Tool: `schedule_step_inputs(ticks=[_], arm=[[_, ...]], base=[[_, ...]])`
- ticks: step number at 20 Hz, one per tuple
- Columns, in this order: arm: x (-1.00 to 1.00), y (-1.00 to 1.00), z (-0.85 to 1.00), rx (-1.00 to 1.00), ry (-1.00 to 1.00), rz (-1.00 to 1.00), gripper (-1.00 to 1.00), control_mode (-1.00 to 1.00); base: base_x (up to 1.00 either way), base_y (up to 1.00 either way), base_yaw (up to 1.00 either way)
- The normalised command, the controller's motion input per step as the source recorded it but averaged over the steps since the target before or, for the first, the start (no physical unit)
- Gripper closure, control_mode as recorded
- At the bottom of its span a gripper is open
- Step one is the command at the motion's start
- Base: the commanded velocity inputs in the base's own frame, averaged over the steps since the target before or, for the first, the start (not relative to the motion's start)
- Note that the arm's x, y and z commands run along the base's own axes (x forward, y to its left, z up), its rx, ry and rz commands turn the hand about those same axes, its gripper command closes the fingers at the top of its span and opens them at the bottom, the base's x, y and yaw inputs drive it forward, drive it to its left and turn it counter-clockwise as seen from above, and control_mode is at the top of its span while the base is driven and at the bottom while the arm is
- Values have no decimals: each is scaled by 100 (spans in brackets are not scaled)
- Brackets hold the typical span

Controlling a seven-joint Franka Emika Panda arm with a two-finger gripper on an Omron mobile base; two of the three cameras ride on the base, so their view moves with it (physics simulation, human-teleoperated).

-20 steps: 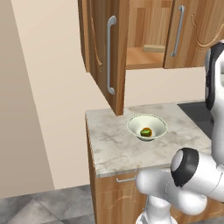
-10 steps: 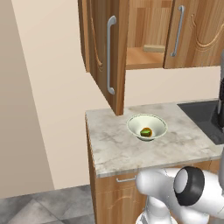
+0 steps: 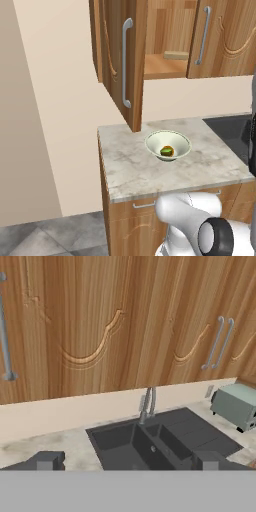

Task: Open the cabinet. Pick the orange and kiwi from the cabinet and place them into the bowl. Then close the cabinet.

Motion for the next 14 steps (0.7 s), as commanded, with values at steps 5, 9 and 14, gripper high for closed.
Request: schedule_step_inputs(ticks=[5,9,14], arm=[[-57,38,0,-3,-18,-1,-100,-100],[-43,47,0,-2,-7,0,-100,-100],[-47,50,0,-1,0,0,-100,-100]], base=[[0,0,0],[0,0,0],[0,0,0]])
